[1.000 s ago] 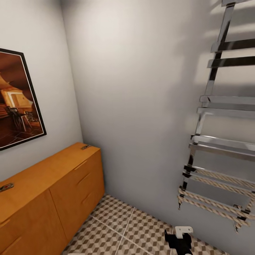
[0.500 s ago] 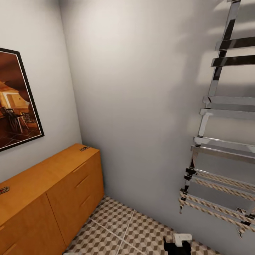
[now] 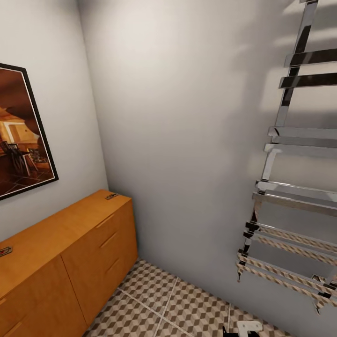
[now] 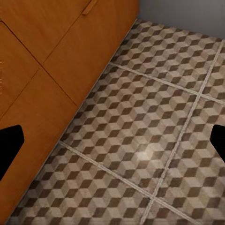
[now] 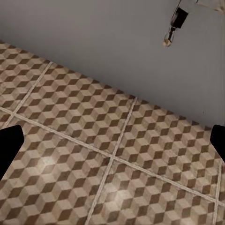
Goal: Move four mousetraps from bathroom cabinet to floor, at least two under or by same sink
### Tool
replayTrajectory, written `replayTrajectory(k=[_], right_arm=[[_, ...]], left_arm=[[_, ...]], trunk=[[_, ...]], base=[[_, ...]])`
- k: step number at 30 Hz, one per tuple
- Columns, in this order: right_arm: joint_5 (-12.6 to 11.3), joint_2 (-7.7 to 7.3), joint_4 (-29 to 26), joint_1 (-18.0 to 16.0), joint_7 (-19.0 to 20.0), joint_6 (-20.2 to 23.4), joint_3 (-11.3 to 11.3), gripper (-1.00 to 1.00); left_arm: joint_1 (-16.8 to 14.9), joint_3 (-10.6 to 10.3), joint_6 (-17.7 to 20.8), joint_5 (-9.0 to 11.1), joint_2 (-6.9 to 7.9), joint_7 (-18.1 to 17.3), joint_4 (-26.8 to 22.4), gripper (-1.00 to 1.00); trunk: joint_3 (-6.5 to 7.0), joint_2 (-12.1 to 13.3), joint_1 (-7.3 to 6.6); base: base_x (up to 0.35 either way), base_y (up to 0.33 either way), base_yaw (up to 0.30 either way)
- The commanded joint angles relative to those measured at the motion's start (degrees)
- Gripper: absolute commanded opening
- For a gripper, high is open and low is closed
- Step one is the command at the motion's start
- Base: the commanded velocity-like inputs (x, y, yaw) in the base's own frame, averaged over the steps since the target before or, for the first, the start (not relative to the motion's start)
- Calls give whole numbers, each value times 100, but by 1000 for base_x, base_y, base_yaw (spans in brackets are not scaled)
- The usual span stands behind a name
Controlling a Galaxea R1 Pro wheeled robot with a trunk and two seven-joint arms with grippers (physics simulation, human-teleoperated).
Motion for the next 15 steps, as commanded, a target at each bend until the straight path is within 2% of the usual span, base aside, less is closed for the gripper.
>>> replayTrajectory(k=[1, 15], right_arm=[[-42, -2, 1, -1, -16, -11, 50, 100], [-43, -4, 2, -1, -20, -14, 50, 100]], left_arm=[[-4, -51, -58, 20, -5, 19, 51, 100], [0, -53, -430, 21, -9, 13, 178, 100]], trunk=[[-2, -4, 2], [-2, -4, 2]], base=[[0, 0, 0], [0, 0, 0]])
